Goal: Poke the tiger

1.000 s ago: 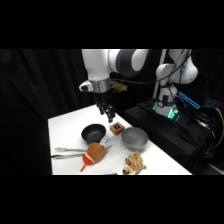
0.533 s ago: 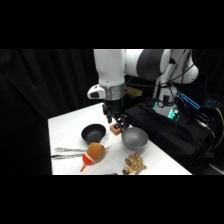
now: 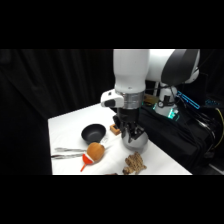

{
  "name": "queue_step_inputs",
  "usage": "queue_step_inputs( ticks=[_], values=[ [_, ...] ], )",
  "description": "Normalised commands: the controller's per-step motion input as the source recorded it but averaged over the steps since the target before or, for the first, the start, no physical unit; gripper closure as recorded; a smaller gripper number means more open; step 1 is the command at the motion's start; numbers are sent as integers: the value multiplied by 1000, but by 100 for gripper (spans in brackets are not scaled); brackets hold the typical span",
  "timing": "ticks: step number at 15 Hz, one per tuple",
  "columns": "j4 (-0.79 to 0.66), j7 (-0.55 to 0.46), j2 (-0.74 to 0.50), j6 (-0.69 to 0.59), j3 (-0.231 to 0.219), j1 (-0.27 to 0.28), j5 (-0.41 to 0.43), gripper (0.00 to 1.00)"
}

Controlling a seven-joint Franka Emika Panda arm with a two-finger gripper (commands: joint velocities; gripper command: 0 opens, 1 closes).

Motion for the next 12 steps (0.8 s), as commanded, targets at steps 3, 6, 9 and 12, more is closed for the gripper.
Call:
queue_step_inputs(
  ticks=[3, 6, 9, 12],
  values=[
    [-42, 174, 143, 302, 22, 67, -230, 96],
    [-42, 159, 198, 322, -16, 57, -232, 95],
    [-47, 152, 180, 312, -39, 81, -184, 94],
    [-30, 207, 196, 338, -80, 138, -207, 93]
  ],
)
